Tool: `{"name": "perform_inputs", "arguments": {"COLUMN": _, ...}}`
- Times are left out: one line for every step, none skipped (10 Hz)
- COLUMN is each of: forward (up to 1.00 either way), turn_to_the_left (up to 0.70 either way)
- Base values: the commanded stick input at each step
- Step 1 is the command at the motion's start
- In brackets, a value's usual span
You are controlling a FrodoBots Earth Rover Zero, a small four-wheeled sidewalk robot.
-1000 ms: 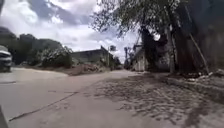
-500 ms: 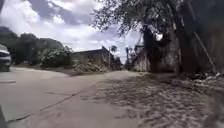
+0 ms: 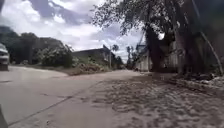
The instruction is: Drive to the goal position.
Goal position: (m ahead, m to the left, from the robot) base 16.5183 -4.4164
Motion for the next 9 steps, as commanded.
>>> {"name": "perform_inputs", "arguments": {"forward": 0.50, "turn_to_the_left": 0.00}}
{"name": "perform_inputs", "arguments": {"forward": 0.50, "turn_to_the_left": 0.00}}
{"name": "perform_inputs", "arguments": {"forward": 0.50, "turn_to_the_left": 0.00}}
{"name": "perform_inputs", "arguments": {"forward": 0.50, "turn_to_the_left": 0.00}}
{"name": "perform_inputs", "arguments": {"forward": 0.50, "turn_to_the_left": 0.00}}
{"name": "perform_inputs", "arguments": {"forward": 0.50, "turn_to_the_left": -0.21}}
{"name": "perform_inputs", "arguments": {"forward": 0.50, "turn_to_the_left": -0.47}}
{"name": "perform_inputs", "arguments": {"forward": 0.50, "turn_to_the_left": -0.50}}
{"name": "perform_inputs", "arguments": {"forward": 0.50, "turn_to_the_left": -0.50}}
